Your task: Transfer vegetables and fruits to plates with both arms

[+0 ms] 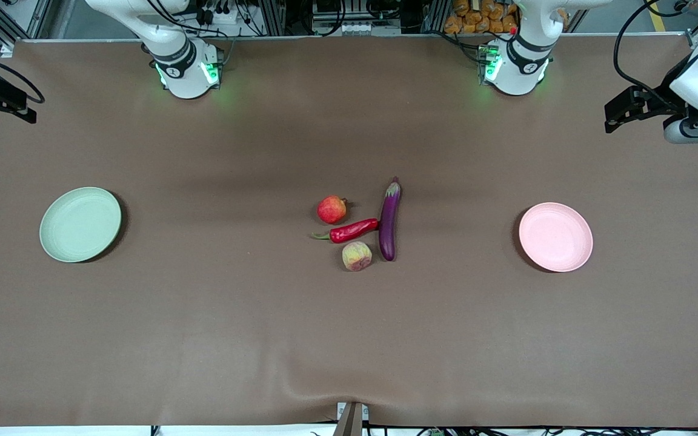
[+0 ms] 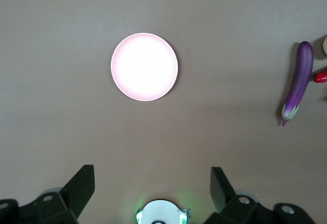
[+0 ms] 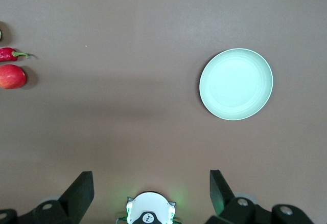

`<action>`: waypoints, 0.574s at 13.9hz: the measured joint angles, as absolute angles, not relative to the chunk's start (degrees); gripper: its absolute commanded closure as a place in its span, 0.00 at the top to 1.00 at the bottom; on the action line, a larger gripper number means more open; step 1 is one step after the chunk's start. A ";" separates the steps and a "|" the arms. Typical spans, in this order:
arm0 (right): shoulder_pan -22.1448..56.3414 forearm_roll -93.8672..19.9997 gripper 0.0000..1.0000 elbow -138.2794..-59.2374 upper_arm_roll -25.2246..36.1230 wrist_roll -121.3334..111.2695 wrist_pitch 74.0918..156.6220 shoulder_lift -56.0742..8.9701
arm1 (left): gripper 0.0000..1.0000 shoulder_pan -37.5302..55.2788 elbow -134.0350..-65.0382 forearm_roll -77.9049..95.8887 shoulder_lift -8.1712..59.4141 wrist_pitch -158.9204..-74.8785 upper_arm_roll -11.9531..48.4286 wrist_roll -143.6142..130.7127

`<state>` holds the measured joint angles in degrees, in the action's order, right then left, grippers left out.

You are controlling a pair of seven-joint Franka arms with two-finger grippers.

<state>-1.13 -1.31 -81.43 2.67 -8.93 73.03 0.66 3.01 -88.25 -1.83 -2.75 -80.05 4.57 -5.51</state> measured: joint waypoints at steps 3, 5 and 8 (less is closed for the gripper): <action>-1.14 -1.31 1.00 -81.49 2.69 -8.93 72.92 0.66 | 1.00 3.10 -88.33 -1.83 -2.74 -80.05 4.59 -5.45; -1.32 -1.31 1.00 -81.53 2.71 -8.93 72.75 0.66 | 1.00 3.40 -88.38 -1.83 -2.62 -80.05 4.67 -5.45; -1.83 -1.32 1.00 -81.54 2.71 -8.93 72.73 0.66 | 1.00 4.04 -87.44 -1.83 -1.52 -80.39 4.71 -5.51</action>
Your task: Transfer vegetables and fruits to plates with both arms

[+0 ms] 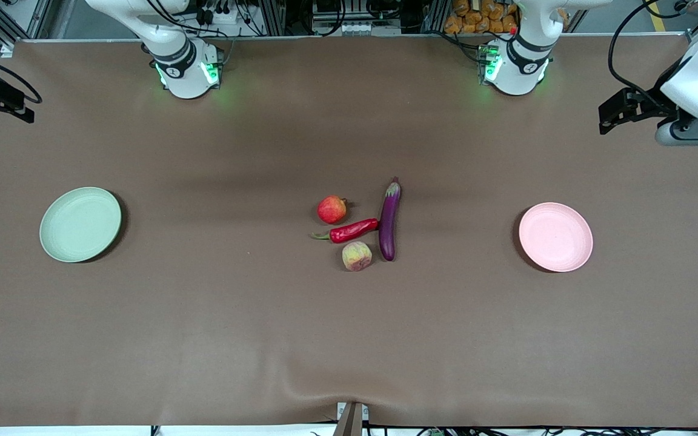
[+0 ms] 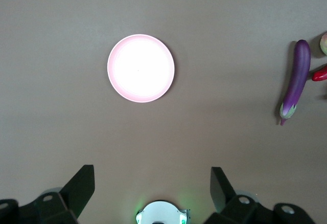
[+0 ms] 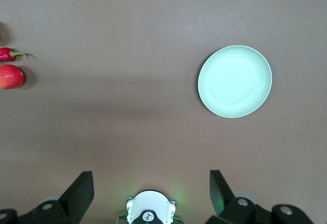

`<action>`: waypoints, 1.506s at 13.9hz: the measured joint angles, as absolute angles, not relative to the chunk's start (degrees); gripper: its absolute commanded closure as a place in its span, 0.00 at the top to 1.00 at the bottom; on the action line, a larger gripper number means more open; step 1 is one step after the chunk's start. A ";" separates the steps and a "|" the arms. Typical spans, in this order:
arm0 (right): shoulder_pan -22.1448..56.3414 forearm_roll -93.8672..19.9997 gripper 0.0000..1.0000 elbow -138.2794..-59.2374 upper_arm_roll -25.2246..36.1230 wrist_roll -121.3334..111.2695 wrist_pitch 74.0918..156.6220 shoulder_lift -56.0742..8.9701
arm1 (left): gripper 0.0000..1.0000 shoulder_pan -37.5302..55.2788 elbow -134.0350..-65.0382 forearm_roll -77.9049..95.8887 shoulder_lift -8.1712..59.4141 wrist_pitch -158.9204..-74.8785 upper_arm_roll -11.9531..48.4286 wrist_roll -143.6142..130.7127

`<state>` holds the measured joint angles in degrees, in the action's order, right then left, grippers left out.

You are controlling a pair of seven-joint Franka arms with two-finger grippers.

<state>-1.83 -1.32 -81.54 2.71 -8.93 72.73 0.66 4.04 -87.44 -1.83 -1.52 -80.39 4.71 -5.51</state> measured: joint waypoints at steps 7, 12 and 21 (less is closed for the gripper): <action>-1.88 -1.36 1.00 -81.55 2.70 -8.93 72.69 0.66 | 1.00 5.99 -85.16 0.26 4.15 -80.62 4.72 -9.61; -1.90 -1.40 1.00 -81.56 2.70 -8.93 72.67 0.66 | 1.00 7.92 -84.84 9.75 8.09 -83.35 4.87 -23.70; -1.94 -1.42 1.00 -81.59 2.70 -8.93 72.62 0.66 | 1.00 22.03 -82.39 12.54 23.81 -104.34 5.14 -50.28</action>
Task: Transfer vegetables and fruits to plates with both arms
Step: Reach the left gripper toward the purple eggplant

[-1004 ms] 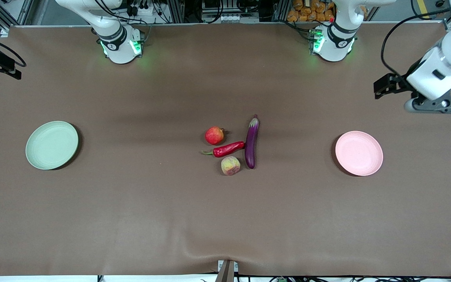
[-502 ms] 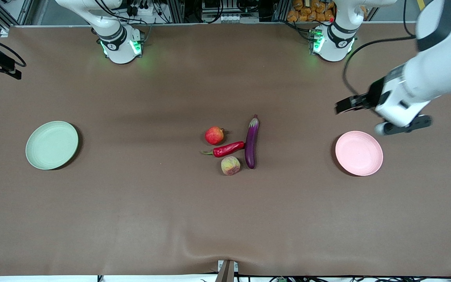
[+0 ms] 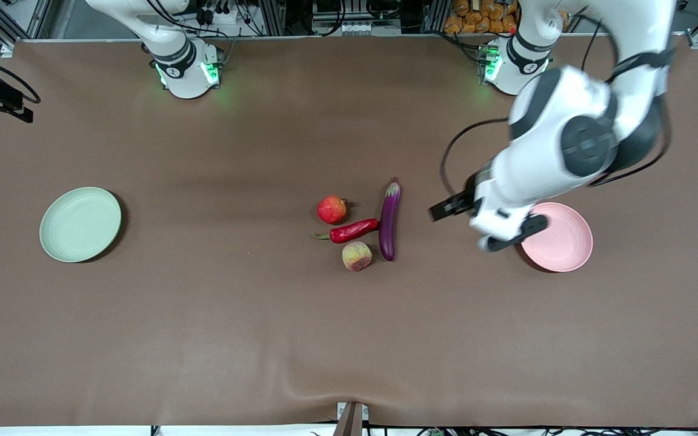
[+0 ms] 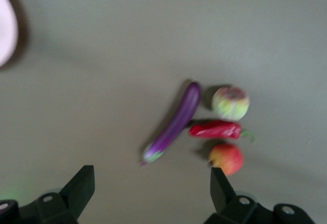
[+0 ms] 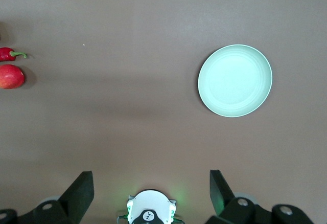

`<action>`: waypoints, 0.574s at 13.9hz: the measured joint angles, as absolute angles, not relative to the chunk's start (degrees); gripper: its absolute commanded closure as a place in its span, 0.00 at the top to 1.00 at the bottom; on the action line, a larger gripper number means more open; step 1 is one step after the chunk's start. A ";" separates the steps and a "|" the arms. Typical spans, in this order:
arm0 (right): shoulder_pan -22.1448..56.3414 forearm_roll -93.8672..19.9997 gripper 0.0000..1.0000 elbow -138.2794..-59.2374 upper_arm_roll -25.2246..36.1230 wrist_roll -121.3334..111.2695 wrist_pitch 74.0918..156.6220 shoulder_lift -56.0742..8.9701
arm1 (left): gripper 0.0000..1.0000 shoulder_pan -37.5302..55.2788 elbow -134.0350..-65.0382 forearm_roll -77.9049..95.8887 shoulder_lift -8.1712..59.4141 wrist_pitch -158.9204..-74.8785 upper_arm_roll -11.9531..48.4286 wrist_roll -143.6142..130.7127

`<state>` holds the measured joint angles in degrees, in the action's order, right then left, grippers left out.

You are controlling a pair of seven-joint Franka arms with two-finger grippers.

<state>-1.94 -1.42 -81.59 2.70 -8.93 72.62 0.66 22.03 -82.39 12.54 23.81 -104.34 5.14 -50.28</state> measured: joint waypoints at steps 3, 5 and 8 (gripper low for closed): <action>-1.97 -1.42 1.00 -81.59 2.71 -8.93 72.60 0.66 | 1.00 24.86 -82.14 12.54 29.12 -113.26 5.12 -57.93; -1.99 -1.42 1.00 -81.60 2.71 -8.93 72.58 0.66 | 1.00 25.91 -82.06 12.54 33.06 -119.34 5.11 -62.07; -2.00 -1.42 1.00 -81.61 2.71 -8.93 72.56 0.66 | 1.00 27.28 -81.73 12.52 39.03 -122.63 5.10 -58.85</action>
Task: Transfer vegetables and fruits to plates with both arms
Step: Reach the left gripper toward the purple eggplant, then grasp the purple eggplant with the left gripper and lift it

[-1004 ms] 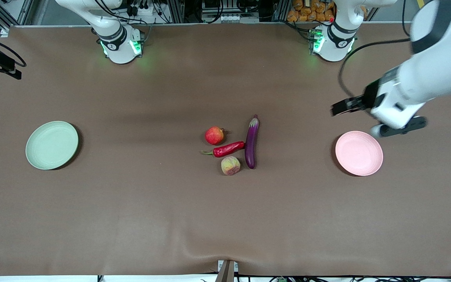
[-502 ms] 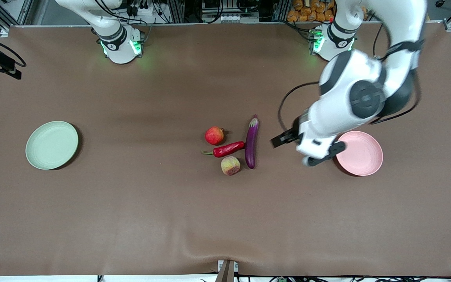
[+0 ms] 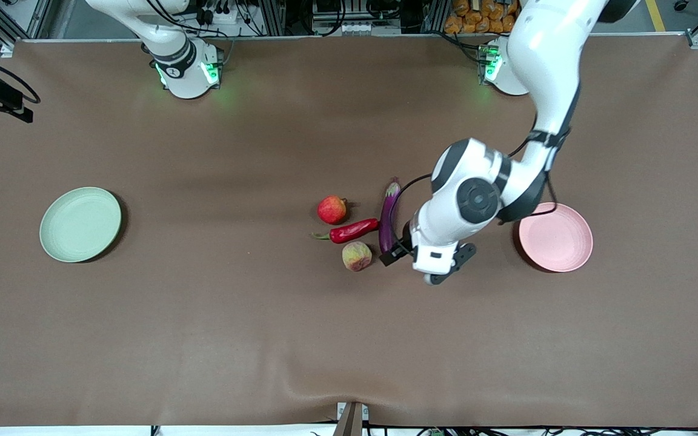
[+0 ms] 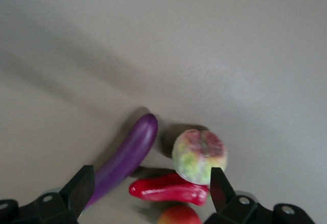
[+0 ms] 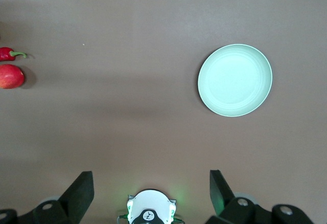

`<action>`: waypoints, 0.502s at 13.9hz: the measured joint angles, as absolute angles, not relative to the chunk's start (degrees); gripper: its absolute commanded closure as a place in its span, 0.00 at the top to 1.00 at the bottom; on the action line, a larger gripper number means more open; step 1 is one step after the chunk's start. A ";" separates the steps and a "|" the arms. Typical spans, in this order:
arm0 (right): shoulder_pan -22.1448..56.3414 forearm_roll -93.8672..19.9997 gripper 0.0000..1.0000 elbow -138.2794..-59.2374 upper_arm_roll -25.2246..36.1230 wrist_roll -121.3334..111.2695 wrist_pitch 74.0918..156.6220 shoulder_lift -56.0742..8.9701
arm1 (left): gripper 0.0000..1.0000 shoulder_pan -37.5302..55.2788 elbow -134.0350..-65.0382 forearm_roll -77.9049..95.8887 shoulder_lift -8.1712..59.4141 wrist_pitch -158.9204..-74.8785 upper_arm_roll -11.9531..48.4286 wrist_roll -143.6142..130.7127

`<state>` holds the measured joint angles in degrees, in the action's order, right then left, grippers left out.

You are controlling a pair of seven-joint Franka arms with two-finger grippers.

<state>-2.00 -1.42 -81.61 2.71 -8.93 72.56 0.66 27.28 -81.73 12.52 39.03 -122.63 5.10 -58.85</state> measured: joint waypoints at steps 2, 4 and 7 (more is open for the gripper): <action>-2.00 -1.42 1.00 -81.61 2.71 -8.93 72.52 0.66 | 1.00 27.57 -81.49 12.52 41.39 -122.74 5.09 -55.01; -2.01 -1.42 1.00 -81.63 2.71 -8.93 72.49 0.66 | 1.00 28.38 -81.43 12.23 43.15 -122.72 5.09 -52.60; -2.01 -1.42 1.00 -81.63 2.71 -8.93 72.44 0.66 | 1.00 29.78 -81.41 11.39 44.82 -122.16 5.07 -47.51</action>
<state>-2.01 -1.42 -81.63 2.71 -8.93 72.44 0.66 29.78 -81.41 11.39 44.82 -122.16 5.07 -47.51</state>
